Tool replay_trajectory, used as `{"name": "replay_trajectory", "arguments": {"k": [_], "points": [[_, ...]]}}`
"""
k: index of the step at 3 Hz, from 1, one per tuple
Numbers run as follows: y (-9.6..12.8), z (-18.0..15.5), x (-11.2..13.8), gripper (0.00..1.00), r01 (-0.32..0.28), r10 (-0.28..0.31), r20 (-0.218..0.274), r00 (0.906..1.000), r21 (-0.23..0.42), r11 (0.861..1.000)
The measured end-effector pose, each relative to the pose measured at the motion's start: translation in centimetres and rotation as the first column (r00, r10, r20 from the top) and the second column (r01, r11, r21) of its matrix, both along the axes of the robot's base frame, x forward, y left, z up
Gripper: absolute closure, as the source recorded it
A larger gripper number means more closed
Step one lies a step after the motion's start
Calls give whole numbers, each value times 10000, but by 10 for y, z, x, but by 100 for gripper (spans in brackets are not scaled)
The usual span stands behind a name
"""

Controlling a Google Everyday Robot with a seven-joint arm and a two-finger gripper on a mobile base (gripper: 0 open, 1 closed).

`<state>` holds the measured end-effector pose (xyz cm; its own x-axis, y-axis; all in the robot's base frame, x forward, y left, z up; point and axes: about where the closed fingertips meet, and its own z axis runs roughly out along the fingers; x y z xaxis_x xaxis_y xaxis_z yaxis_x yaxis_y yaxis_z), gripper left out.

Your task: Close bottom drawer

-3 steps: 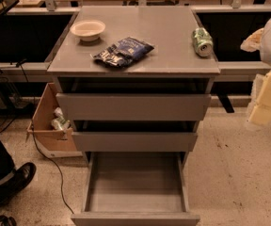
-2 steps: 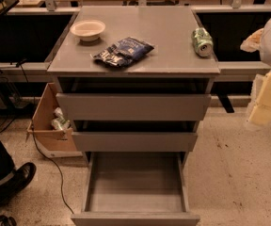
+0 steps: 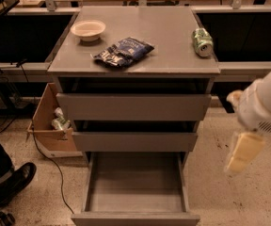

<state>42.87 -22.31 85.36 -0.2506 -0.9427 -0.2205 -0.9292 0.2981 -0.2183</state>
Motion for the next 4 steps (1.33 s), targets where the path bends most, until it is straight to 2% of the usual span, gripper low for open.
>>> {"name": "replay_trajectory", "arguments": {"k": [1, 2, 3, 4], "points": [[-1, -75, -4, 0, 91, -85, -534, 9985, 107, 9999], [10, -165, 4, 0, 164, -119, -1158, 9932, 385, 9991], [10, -169, 3, 0, 174, -133, -1115, 9937, 357, 9992], [6, -225, 4, 0, 564, -512, -1128, 9923, 433, 9975]]}}
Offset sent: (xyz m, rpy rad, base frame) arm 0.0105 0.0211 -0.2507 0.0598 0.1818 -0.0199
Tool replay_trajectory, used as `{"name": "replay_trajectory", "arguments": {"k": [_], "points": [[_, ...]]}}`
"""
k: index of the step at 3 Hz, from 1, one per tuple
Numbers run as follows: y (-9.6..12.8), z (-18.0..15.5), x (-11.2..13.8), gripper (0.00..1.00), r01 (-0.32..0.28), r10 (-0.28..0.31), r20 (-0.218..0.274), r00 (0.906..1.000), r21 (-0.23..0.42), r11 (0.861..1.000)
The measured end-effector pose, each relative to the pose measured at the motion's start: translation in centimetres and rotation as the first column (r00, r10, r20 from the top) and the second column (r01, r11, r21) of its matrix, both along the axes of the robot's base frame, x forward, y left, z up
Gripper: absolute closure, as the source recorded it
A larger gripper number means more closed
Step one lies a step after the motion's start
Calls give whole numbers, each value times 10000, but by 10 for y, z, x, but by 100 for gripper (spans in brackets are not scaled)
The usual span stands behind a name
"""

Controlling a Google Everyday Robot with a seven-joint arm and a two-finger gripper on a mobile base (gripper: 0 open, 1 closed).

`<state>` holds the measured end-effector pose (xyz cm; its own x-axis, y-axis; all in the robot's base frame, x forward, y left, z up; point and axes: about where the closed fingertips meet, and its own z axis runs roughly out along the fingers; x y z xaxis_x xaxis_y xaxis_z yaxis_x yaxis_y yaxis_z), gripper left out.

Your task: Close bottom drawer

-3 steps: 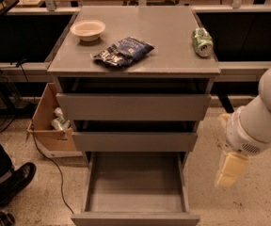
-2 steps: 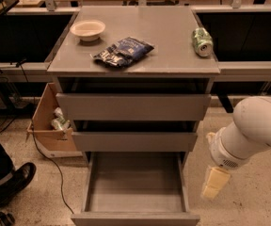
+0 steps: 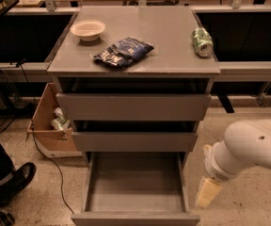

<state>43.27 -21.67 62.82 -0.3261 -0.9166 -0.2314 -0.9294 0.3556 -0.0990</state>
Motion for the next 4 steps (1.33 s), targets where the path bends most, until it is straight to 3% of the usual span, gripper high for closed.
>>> {"name": "replay_trajectory", "arguments": {"k": [1, 2, 3, 4], "points": [[2, -52, 13, 0, 156, -164, 308, 9994, 237, 9996], [18, -116, 35, 0, -209, 181, 587, 9981, 481, 9986], [45, -211, 62, 0, -775, 724, 660, 9952, 778, 9939], [63, -269, 71, 0, -1080, 1039, 472, 9935, 945, 9897]]}}
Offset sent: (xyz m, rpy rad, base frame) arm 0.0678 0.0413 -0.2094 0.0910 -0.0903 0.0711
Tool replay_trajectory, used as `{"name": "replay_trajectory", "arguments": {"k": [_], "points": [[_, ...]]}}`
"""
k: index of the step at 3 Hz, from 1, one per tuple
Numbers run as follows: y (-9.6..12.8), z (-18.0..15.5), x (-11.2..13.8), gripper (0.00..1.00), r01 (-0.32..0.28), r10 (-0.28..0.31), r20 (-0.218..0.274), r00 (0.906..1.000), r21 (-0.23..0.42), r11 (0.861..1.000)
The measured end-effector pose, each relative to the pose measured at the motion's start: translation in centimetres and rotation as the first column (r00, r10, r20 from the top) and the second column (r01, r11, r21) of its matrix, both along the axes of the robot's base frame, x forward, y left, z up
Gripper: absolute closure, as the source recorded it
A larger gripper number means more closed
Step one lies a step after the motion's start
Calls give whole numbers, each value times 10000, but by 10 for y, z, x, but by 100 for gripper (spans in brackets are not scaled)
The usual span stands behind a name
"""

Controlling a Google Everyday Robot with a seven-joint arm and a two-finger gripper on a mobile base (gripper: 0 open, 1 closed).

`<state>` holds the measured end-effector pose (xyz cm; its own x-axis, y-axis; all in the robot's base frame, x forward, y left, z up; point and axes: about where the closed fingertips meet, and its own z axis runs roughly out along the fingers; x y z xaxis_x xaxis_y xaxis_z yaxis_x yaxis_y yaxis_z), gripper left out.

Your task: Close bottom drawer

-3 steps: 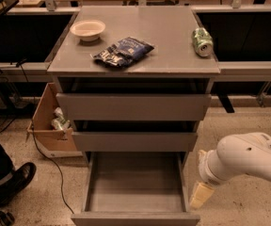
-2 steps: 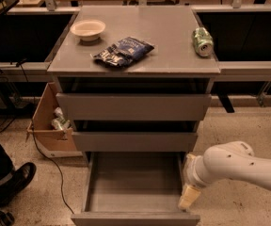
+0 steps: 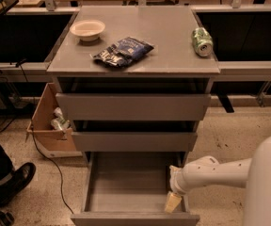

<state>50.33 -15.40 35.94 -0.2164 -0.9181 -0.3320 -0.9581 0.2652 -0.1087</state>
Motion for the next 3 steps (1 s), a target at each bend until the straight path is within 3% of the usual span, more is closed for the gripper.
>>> {"name": "replay_trajectory", "arguments": {"k": [1, 2, 3], "points": [[17, -67, -8, 0, 348, -318, -663, 9973, 446, 9984], [17, -67, -8, 0, 348, -318, -664, 9973, 446, 9984], [22, -99, -4, 0, 865, -782, -917, 9927, 905, 9921]]}}
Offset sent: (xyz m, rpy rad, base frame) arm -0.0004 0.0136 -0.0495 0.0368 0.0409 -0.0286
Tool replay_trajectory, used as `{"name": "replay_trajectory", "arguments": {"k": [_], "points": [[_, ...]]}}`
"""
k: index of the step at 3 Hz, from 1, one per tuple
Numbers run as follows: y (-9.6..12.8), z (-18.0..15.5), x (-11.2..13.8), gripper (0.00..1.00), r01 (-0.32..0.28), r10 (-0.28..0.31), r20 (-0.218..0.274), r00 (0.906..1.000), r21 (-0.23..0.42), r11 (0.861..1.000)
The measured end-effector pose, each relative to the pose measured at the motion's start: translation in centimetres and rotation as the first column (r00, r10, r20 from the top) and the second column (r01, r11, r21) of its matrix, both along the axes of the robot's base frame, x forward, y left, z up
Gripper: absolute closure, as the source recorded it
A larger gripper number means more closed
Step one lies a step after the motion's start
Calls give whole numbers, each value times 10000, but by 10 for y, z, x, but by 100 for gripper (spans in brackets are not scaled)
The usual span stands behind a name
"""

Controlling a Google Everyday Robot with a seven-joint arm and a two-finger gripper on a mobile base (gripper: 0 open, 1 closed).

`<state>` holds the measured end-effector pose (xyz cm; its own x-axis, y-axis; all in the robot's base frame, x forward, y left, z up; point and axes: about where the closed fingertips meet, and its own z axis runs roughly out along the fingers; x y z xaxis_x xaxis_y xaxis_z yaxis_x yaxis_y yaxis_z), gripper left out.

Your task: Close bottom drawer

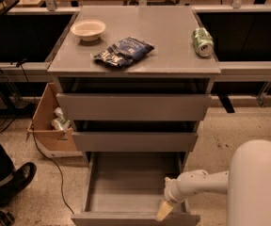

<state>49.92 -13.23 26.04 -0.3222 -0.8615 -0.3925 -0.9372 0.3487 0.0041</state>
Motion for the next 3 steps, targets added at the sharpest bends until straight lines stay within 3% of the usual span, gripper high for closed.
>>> {"name": "replay_trajectory", "arguments": {"k": [2, 3], "points": [[10, -62, 14, 0, 630, -609, -303, 9977, 735, 9953], [13, -80, 15, 0, 654, -616, -479, 9969, 806, 9946]]}}
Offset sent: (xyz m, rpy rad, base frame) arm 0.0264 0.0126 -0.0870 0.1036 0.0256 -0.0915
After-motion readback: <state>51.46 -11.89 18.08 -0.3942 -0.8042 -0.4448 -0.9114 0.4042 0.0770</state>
